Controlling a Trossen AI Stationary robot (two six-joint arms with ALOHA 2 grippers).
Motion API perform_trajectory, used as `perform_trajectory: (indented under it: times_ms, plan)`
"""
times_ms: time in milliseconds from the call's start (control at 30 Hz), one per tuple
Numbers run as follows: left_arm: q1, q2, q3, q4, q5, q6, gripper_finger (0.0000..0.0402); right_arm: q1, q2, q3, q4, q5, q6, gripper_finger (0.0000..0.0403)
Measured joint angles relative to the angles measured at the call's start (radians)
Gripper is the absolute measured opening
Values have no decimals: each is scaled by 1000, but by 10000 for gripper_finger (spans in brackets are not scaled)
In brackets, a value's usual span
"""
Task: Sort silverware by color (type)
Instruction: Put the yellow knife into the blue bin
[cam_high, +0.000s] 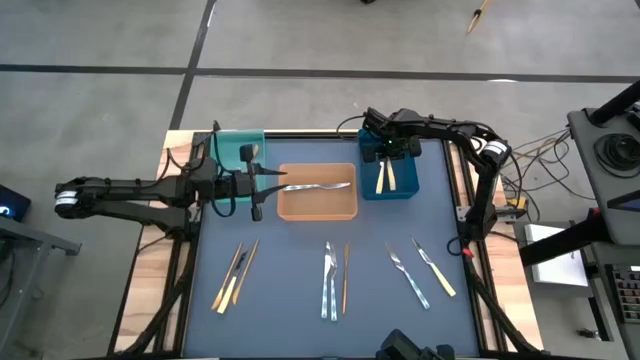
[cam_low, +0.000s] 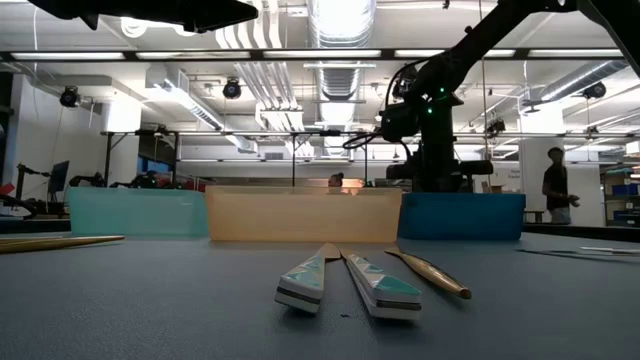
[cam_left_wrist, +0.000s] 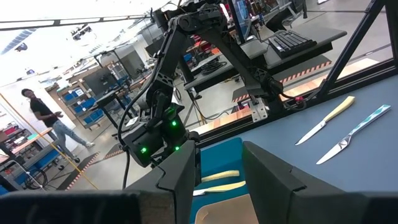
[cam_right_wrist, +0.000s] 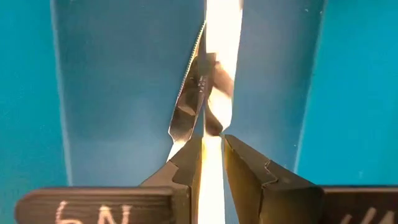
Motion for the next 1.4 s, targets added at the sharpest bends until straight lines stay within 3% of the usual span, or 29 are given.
perform_trajectory:
  times_ms: [467, 733, 933, 1400]
  plan:
    - [0, 0, 0, 0, 0, 0, 116, 9, -1, 10, 23, 16, -14, 61]
    - [0, 0, 0, 0, 0, 0, 116, 40, -1, 0, 77, 188, -53, 33]
    - [0, 0, 0, 0, 0, 0, 116, 45, -1, -25, 125, 194, -61, 10]
    - [0, 0, 0, 0, 0, 0, 116, 55, -1, -98, 188, 211, -52, 9]
